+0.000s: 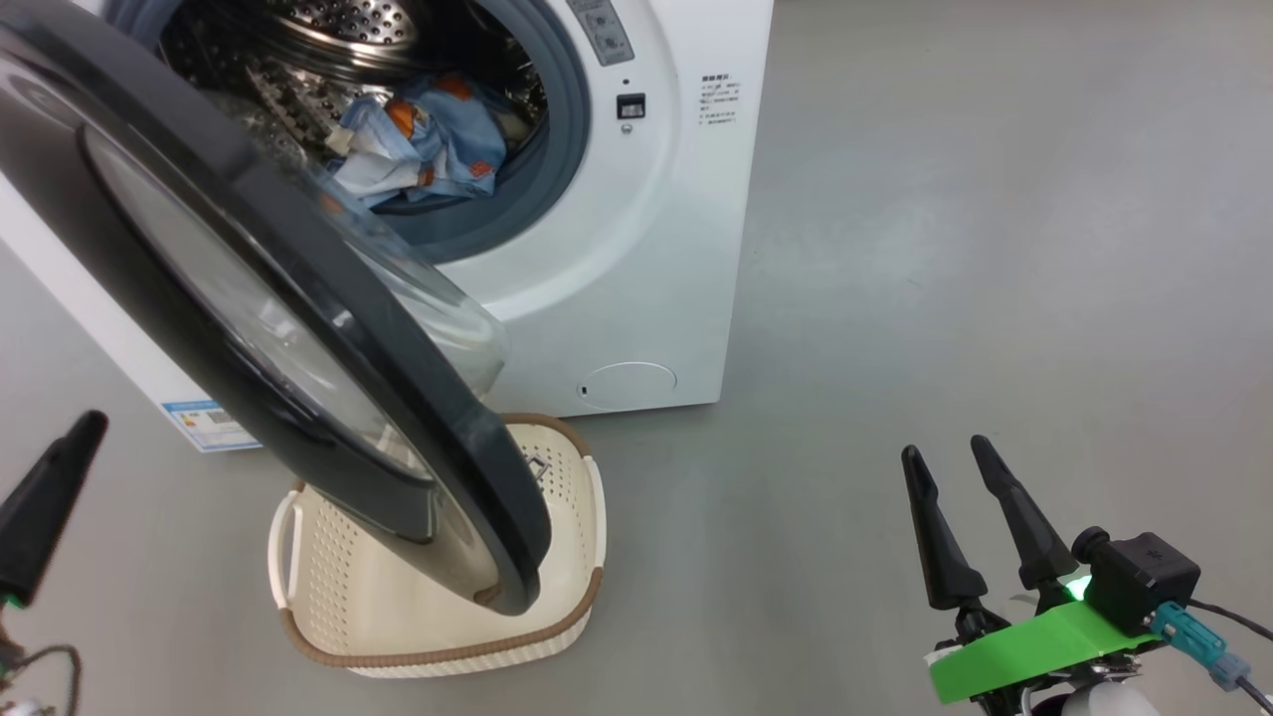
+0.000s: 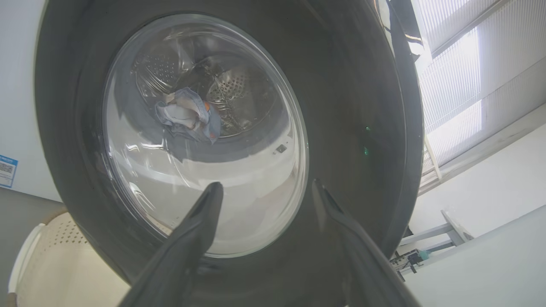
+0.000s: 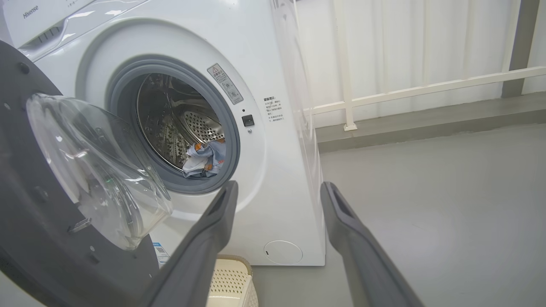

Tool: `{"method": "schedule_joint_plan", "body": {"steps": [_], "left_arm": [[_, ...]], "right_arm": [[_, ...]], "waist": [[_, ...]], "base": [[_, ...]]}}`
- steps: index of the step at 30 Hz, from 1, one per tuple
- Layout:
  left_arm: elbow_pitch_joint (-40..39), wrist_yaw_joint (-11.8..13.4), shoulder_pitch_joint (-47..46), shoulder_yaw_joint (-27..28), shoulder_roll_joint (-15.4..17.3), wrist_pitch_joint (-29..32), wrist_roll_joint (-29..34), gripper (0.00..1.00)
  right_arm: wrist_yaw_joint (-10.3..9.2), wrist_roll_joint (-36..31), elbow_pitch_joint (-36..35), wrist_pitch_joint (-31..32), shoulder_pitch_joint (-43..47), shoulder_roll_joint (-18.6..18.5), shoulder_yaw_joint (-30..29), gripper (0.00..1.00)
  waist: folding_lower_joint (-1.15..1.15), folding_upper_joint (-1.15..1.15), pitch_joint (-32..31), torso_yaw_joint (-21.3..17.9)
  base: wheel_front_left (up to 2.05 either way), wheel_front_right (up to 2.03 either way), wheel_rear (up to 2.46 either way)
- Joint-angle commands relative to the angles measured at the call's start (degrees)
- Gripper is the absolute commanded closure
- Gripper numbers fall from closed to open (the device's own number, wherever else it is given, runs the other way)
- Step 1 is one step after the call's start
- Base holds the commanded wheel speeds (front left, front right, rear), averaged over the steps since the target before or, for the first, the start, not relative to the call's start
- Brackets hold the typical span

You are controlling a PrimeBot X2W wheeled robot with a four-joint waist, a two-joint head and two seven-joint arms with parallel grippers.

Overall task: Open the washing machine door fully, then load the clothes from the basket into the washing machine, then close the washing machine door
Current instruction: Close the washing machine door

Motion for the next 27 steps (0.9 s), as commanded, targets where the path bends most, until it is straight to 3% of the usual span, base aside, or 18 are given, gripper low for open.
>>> {"method": "schedule_joint_plan", "body": {"steps": [1,6,13,14,20,27], "left_arm": [[-3.4,-0.4,1.1,-0.1,3.9,-4.3,3.7,0.0],[-4.2,-0.4,5.4,-7.9,8.3,-19.3,10.7,0.0],[1.2,-0.4,7.9,-17.8,14.6,-39.6,15.0,0.0],[1.2,-0.4,7.9,-17.8,14.6,-39.6,15.0,0.0],[7.8,-0.4,7.7,-24.9,19.9,-52.5,18.6,0.0],[13.4,-0.4,5.8,-27.0,20.1,-55.2,21.1,0.0]], "right_arm": [[0.31,-0.8,-1.6,-0.5,-0.6,-0.6,0.7,0.0],[0.31,-0.6,-1.4,-0.5,-0.6,-1.1,0.8,0.0],[0.31,-0.2,-1.3,-0.5,-0.6,-2.0,1.1,0.0],[0.31,-0.2,-1.3,-0.5,-0.6,-2.0,1.1,0.0],[0.31,0.0,-1.4,-0.5,-0.5,-2.5,1.1,0.0],[0.31,0.1,-1.5,-0.5,-0.3,-2.8,1.1,0.0]], "waist": [[0.0,0.0,-0.1,0.4],[0.0,0.0,-0.6,0.7],[0.0,0.0,-1.1,0.9],[0.0,0.0,-1.1,0.9],[0.0,0.0,-1.4,1.0],[0.0,0.0,-1.6,1.2]], "base": [[0.0,0.0,0.0],[0.0,0.0,0.0],[0.0,0.0,0.0],[0.0,0.0,0.0],[0.0,0.0,0.0],[0.0,0.0,0.0]]}}
